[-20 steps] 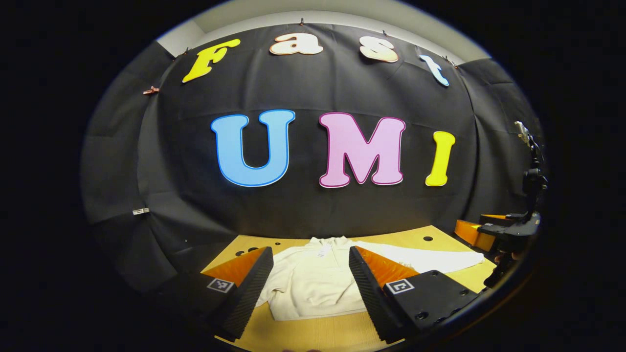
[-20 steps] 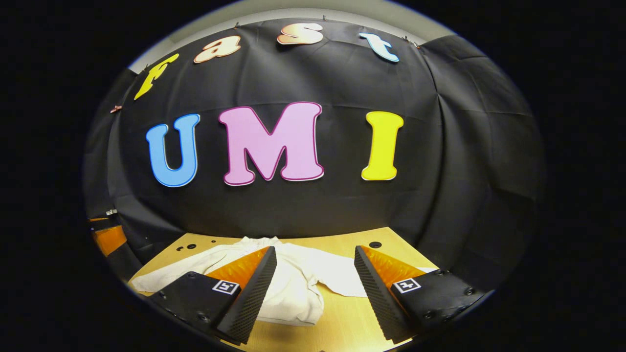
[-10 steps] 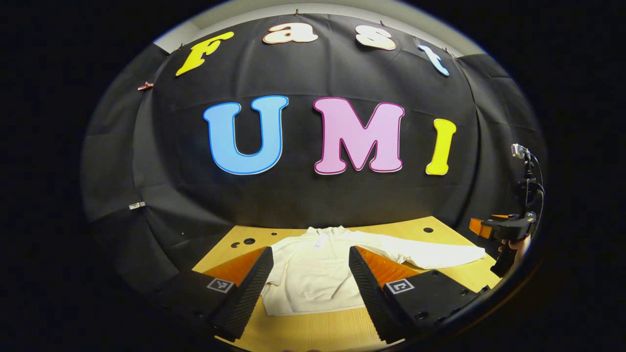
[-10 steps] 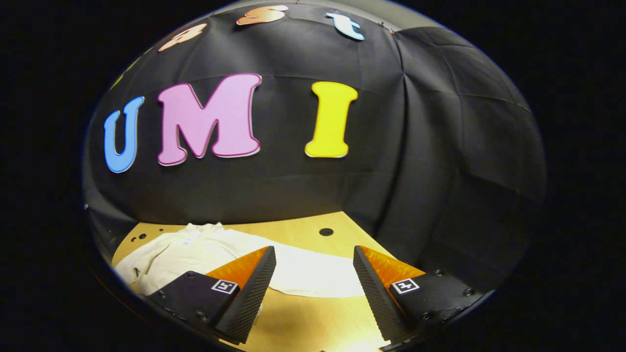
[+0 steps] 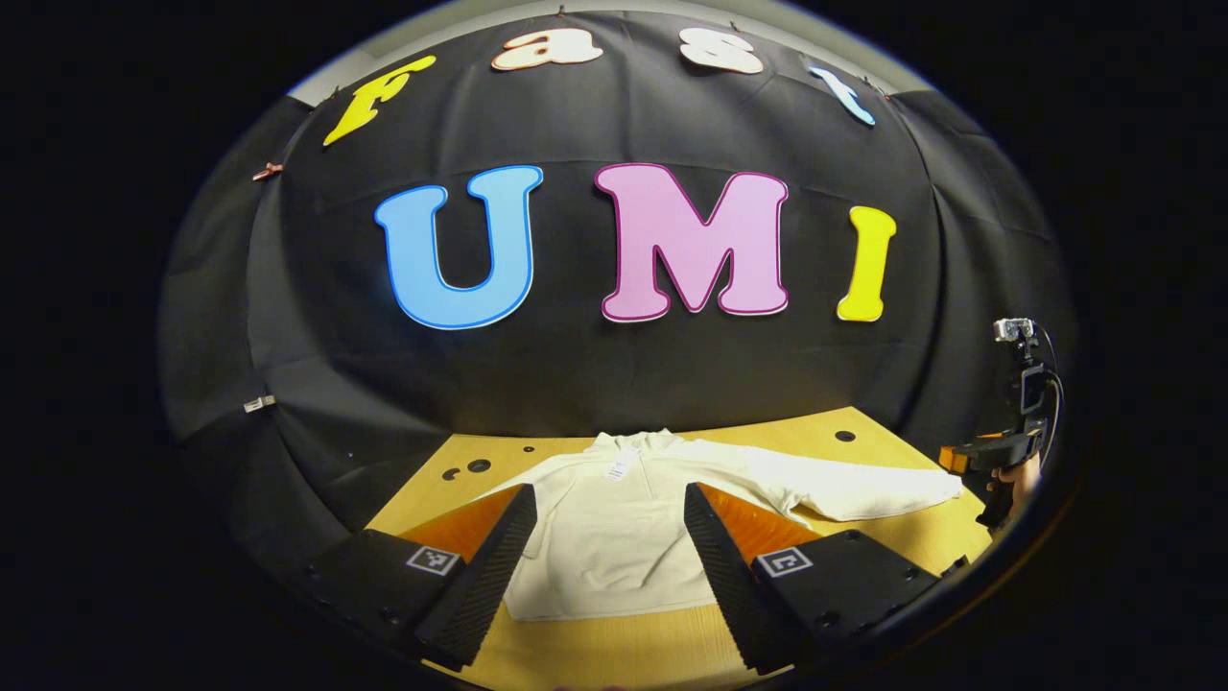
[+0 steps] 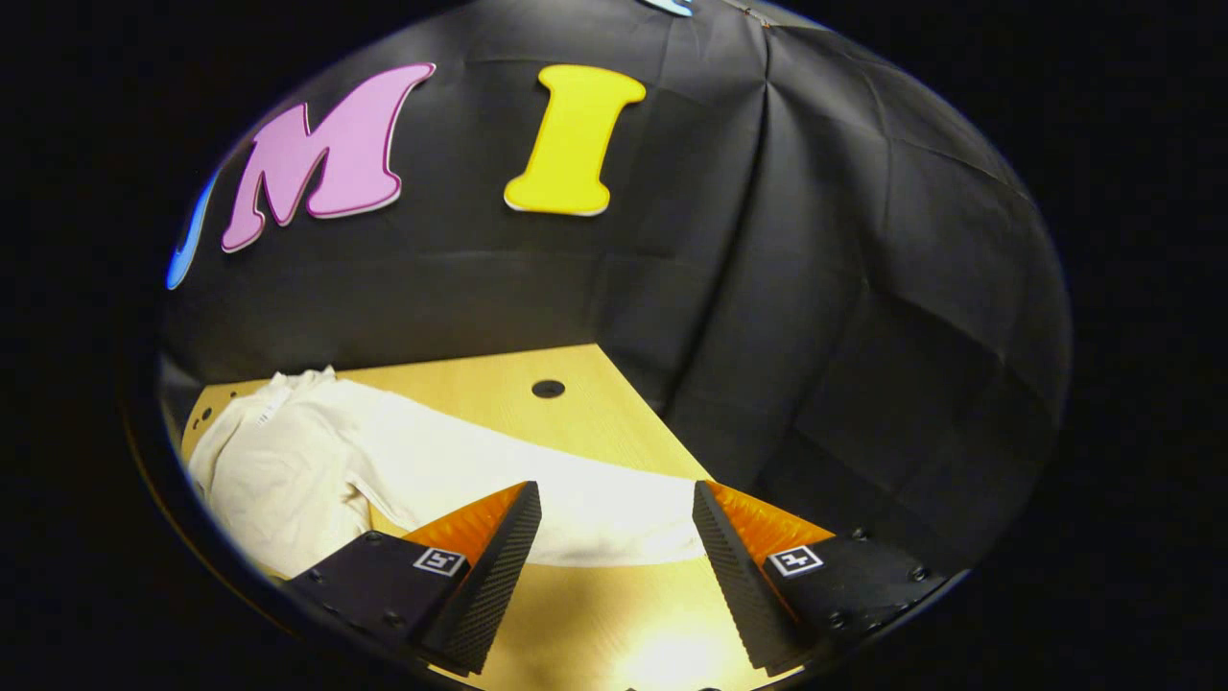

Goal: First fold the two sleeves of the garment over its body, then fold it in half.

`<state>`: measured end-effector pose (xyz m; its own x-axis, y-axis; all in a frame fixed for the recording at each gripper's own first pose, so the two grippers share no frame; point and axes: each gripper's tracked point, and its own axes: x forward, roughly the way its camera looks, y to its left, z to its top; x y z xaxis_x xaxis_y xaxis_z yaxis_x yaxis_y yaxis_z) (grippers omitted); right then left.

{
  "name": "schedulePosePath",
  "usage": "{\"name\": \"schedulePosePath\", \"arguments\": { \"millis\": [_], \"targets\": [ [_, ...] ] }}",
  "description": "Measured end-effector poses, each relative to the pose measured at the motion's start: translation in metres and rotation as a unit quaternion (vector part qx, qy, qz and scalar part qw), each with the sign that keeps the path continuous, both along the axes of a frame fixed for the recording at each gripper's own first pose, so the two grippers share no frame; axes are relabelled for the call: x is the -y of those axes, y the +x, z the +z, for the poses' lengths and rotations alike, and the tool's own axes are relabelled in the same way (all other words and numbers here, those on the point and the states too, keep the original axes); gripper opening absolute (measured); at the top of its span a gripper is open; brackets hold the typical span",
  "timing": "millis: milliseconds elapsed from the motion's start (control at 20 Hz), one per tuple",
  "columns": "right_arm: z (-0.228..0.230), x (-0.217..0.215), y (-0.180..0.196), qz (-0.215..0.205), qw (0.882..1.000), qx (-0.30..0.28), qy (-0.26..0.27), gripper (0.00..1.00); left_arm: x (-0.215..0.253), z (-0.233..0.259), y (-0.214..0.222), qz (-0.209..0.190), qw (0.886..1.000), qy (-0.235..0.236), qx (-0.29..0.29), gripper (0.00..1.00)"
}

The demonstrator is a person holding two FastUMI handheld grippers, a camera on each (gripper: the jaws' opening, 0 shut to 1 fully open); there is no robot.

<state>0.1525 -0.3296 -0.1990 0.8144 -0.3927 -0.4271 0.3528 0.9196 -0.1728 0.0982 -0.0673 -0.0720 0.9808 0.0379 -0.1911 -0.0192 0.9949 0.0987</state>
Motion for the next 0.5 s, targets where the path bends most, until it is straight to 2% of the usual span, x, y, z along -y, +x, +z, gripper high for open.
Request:
{"name": "schedulePosePath", "arguments": {
  "millis": [450, 500],
  "targets": [
    [-0.069, 0.083, 0.009, -0.071, 0.994, -0.071, 0.044, 0.98, 0.004, -0.016, 0.018, 0.013, 1.000, 0.009, -0.025, 0.96],
    [-0.079, 0.093, 0.008, -0.080, 0.992, -0.085, 0.046, 0.98, 0.006, -0.018, 0.021, 0.013, 0.999, 0.010, -0.030, 0.92]
  ]
}}
